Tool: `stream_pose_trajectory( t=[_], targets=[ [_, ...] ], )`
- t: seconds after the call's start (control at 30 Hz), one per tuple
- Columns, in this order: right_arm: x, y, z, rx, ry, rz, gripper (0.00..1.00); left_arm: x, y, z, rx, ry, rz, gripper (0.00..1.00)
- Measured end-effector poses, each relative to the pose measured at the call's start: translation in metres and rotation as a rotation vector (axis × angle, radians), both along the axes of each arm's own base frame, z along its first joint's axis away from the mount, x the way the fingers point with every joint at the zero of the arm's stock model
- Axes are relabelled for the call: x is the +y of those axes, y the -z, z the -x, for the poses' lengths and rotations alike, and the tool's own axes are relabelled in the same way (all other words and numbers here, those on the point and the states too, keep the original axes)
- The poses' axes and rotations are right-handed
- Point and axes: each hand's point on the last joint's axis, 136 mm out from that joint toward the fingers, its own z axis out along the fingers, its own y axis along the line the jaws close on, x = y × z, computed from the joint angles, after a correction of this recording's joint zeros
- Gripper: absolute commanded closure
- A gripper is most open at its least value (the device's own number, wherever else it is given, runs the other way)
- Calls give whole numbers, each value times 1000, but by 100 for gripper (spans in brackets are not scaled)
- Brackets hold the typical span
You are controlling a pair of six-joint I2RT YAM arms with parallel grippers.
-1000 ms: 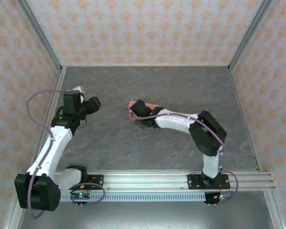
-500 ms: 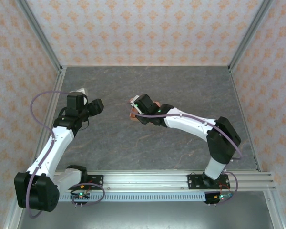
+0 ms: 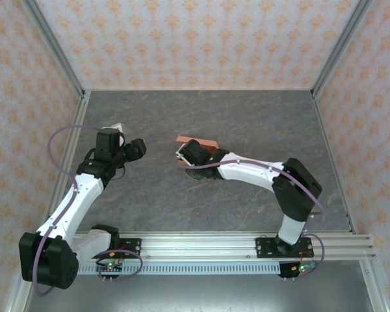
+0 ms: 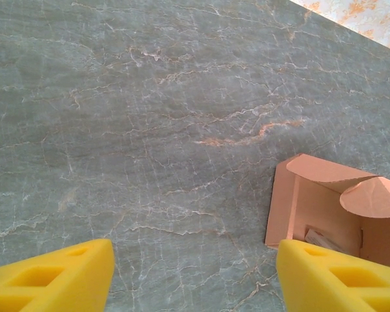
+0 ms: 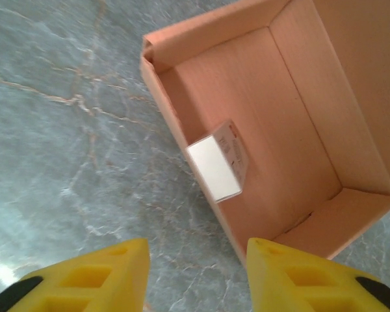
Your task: Fold the paper box
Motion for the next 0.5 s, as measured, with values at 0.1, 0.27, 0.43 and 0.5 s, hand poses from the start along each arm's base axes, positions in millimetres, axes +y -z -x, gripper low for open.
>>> stream_pose_trajectory(
  t=[0.1, 0.27, 0.43, 0.5],
  targets=[
    [0, 7, -7, -15, 4, 38, 52, 0, 0, 0, 0, 0, 0, 33],
    [1, 7, -17, -45, 6, 76, 52, 0, 0, 0, 0, 0, 0, 32],
    [4, 3, -28, -76, 14, 96, 53, 0, 0, 0, 0, 1, -2, 32],
    [4, 4, -30, -79, 19, 104, 53, 1, 0, 0, -1, 0, -5, 32]
  ],
)
